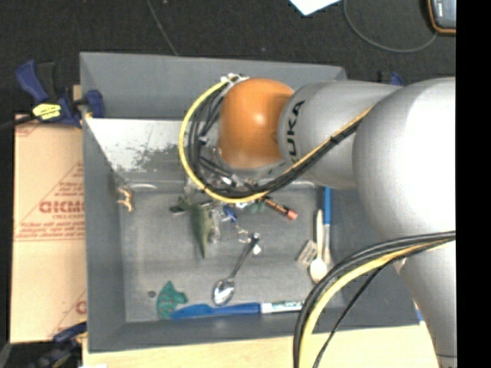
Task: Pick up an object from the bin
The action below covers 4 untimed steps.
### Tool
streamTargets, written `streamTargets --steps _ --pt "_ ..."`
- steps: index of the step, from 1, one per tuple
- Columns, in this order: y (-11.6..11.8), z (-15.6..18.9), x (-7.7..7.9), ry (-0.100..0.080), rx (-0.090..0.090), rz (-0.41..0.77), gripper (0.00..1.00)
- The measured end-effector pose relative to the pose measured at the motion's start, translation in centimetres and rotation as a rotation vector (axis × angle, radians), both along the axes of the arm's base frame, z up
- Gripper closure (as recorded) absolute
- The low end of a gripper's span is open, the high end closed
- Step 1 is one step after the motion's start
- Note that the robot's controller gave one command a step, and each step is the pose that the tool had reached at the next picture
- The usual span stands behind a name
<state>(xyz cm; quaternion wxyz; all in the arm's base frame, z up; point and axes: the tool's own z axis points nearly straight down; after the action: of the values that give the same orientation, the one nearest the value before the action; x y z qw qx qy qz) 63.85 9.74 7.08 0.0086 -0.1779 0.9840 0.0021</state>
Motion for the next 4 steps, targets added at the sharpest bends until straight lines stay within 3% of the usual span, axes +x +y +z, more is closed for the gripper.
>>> streamTargets --steps 1,3,4 --pt "-0.1 0.0 0.2 0.007 0.001 -0.230 1.00" --pt "-0.1 1.1 0.0 0.013 0.000 -0.230 1.00" --pt "-0.2 3.7 0.2 0.006 0.002 -0.231 1.00"
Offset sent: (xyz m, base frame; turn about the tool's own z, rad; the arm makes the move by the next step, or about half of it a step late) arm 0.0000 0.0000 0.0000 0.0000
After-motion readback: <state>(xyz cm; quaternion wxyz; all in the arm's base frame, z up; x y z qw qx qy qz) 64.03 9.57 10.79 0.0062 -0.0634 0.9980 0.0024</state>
